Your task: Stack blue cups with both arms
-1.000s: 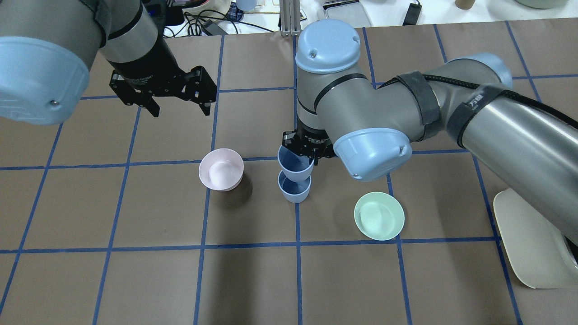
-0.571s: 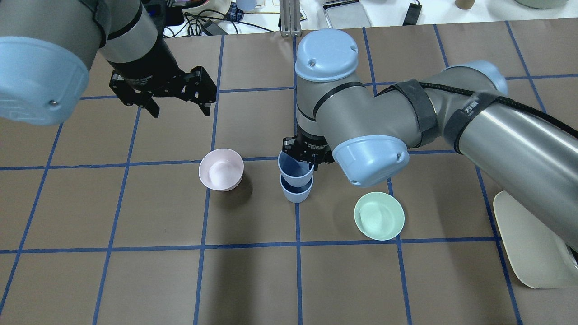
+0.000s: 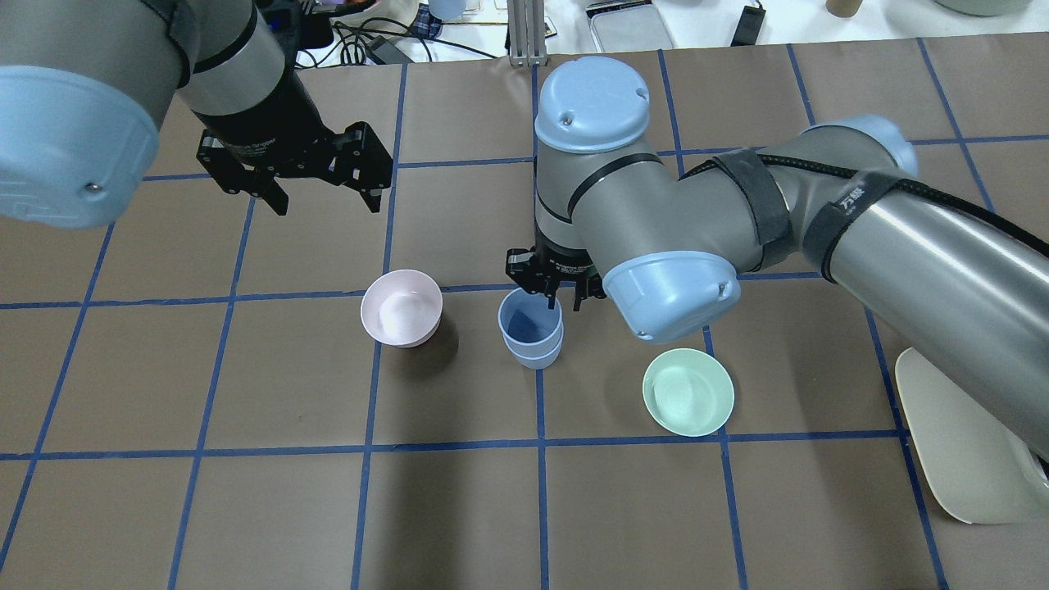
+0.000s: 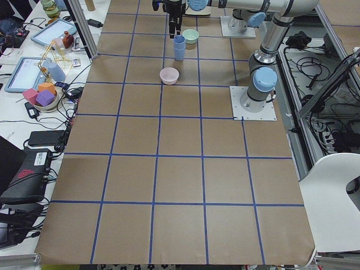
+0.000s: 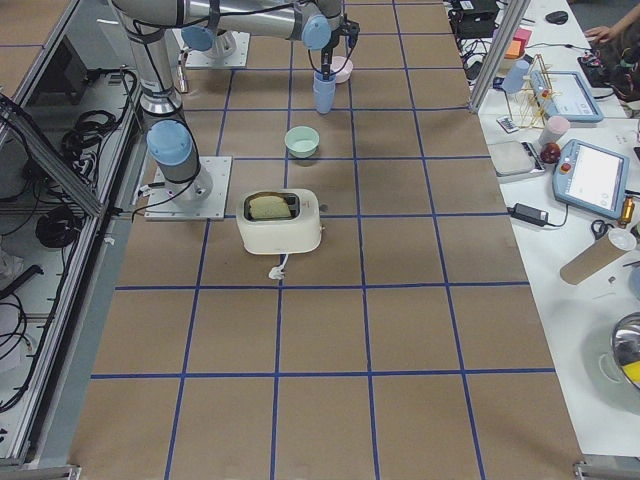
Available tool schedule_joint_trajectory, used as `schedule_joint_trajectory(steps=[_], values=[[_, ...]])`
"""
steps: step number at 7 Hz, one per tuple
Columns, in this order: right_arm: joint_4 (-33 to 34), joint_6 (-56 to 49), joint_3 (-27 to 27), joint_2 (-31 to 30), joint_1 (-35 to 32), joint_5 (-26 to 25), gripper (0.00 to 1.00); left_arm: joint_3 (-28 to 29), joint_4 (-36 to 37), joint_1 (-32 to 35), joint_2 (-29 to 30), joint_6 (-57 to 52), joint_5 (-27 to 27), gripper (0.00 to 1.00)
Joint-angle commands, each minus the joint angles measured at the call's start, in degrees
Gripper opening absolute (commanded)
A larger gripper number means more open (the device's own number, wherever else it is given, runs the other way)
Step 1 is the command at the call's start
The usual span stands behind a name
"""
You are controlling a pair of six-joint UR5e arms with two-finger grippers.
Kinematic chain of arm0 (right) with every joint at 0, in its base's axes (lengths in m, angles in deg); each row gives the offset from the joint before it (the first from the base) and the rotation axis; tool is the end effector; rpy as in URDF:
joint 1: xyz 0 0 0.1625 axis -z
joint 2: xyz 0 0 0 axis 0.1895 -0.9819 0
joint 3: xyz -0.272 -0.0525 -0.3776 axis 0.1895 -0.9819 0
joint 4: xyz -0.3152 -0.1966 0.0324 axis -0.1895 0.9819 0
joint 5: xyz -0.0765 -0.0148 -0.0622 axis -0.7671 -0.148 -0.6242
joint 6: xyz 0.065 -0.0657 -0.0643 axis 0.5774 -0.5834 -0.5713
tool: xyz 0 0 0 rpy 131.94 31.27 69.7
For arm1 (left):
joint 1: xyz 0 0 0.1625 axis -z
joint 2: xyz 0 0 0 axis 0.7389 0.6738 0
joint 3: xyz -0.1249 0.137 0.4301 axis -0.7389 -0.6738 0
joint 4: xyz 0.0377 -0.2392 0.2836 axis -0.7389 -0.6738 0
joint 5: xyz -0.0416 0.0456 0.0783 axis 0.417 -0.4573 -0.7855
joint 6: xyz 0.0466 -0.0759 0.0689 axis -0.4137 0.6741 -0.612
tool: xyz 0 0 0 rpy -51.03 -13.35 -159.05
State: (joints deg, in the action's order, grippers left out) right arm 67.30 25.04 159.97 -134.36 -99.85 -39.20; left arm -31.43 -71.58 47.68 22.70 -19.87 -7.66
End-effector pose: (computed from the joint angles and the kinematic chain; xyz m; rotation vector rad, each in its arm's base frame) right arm 0.3121 -0.4255 0.3971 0.1450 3.0555 -0.0345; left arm -0.1759 -0.4333 0.5251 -0.0424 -3.1217 0.0664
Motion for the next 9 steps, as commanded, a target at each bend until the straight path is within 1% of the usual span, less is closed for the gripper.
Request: schedule_joint_trajectory(steps=[1,3,4,5,6,7,8,9], values=[[0.49,-7.36,-1.91,0.03,5.61,-0.74,0.84,-0.03,-0.20,-0.30,-0.08,0.00,0.09,1.00],[-1.87,-23.51,-7.78,-0.67,17.11,-0.83,1.00,-0.03,-0.20,-0.39,-0.08,0.00,0.09,1.00],[-6.59,-28.38,-11.47,-1.11,19.78,-0.57,1.00,-0.03,-0.20,-0.39,-0.08,0.00,0.09,1.00],[-14.55,-29.21,-16.03,-2.07,19.98,-0.83,1.00,-0.03,-0.20,-0.39,-0.08,0.00,0.09,1.00],[-21.07,-29.22,-21.04,-2.60,19.81,-0.83,1.00,-0.03,-0.20,-0.39,-0.08,0.00,0.09,1.00],[-22.18,-29.39,-21.61,-3.04,19.72,-1.00,1.00,-0.03,-0.20,-0.39,-0.08,0.00,0.09,1.00],[-20.54,-32.61,-20.66,-3.48,20.76,-1.00,1.00,-0.03,-0.20,-0.39,-0.08,0.00,0.09,1.00],[-19.04,-33.25,-20.82,-3.57,21.21,-3.79,1.00,-0.03,-0.29,-0.39,-0.08,0.00,0.09,1.00]])
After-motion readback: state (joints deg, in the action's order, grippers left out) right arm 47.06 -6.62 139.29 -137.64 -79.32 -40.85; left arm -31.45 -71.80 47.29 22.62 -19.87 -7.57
